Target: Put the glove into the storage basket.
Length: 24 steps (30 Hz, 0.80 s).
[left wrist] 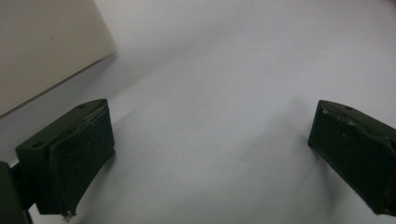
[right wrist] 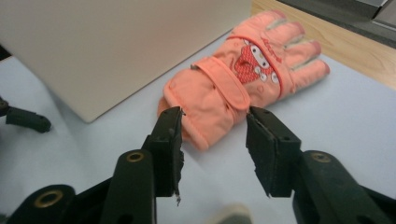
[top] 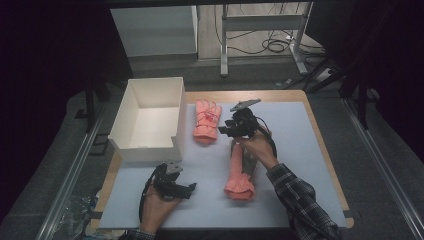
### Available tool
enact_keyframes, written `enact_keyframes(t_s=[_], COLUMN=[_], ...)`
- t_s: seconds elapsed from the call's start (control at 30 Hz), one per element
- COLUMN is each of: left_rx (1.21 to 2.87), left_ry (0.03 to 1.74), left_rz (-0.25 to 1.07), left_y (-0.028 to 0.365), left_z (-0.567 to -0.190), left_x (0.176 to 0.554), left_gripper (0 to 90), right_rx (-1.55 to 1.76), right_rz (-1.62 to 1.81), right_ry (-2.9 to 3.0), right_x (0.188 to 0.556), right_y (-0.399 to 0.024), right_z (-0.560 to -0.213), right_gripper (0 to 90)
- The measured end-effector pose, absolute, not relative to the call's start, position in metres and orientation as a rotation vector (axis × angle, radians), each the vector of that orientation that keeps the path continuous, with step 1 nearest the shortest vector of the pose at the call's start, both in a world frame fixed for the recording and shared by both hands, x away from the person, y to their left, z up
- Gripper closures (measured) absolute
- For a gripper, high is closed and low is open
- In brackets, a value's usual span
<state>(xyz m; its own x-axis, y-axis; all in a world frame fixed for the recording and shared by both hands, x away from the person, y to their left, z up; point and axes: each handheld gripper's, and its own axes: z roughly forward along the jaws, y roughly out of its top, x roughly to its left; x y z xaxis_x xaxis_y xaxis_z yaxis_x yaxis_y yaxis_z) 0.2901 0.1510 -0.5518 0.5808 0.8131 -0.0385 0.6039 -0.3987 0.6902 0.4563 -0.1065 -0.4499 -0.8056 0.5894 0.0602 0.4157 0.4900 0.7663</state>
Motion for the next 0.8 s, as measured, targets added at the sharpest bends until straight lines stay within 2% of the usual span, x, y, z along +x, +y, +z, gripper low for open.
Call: enact_keyframes(t_s=[0.4,0.63,0.8], left_rx=[2.14,2.14,2.139], left_ry=[1.123,1.124,1.124], left_rz=[0.401,0.401,0.401], left_y=[0.151,0.151,0.151], left_z=[-0.552,-0.552,-0.552], left_x=[0.29,0.29,0.29], left_gripper=[0.2,0.2,0.2], right_rx=[0.899,0.91,0.926], right_rz=[1.195,1.163,1.139], right_ry=[2.558,2.566,2.561], right_x=[0.495,0.511,0.525], right_y=[-0.077,-0.061,-0.05], right_z=[-0.457,-0.464,-0.471], right_gripper=[68.6,67.9,63.0])
